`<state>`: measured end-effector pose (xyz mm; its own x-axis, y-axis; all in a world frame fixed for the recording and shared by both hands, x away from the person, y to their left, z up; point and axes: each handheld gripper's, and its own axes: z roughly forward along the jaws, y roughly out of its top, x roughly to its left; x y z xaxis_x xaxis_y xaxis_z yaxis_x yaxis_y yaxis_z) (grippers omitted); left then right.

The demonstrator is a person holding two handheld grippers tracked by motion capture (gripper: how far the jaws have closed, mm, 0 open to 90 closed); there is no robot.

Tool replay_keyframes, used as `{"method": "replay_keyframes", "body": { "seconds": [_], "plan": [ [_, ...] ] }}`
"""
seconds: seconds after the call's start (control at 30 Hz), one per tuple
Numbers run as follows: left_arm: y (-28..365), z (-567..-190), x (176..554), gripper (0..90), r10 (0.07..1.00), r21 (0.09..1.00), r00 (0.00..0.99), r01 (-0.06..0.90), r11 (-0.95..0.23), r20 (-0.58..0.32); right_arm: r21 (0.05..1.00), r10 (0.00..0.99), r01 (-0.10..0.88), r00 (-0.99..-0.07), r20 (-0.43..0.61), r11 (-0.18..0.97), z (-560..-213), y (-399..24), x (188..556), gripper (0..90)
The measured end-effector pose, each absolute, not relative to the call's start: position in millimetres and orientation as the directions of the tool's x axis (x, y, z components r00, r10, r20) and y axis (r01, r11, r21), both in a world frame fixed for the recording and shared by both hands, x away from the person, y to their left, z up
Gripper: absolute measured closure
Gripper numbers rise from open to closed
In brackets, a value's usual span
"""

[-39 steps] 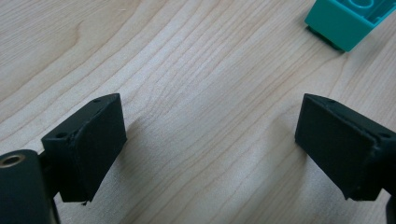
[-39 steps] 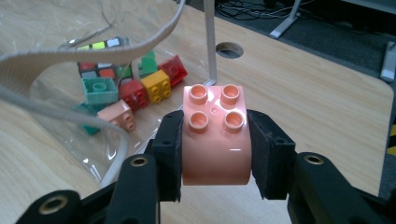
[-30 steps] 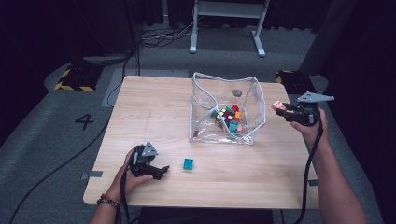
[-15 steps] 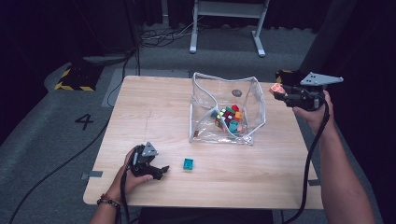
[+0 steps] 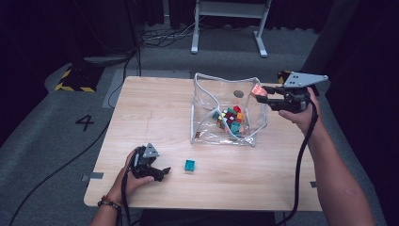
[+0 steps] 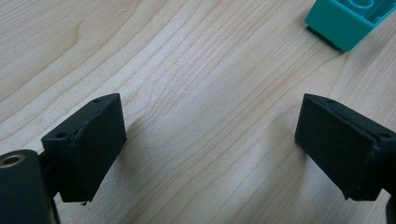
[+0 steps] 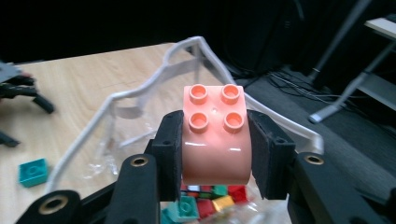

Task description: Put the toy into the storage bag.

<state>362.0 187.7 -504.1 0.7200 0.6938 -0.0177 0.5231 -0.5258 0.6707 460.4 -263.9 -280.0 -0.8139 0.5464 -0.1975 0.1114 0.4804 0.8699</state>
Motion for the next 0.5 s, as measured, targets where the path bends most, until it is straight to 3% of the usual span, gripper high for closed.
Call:
{"method": "replay_keyframes", "body": {
  "seconds": [0.5],
  "plan": [
    [188,-504,362,8.9,0.694,0.671,0.72,0.523,-0.526,-0.018,0.782,0.446,0.116,-0.867,-0.221,0.613,-302,-205,478,59.3]
  ]
}}
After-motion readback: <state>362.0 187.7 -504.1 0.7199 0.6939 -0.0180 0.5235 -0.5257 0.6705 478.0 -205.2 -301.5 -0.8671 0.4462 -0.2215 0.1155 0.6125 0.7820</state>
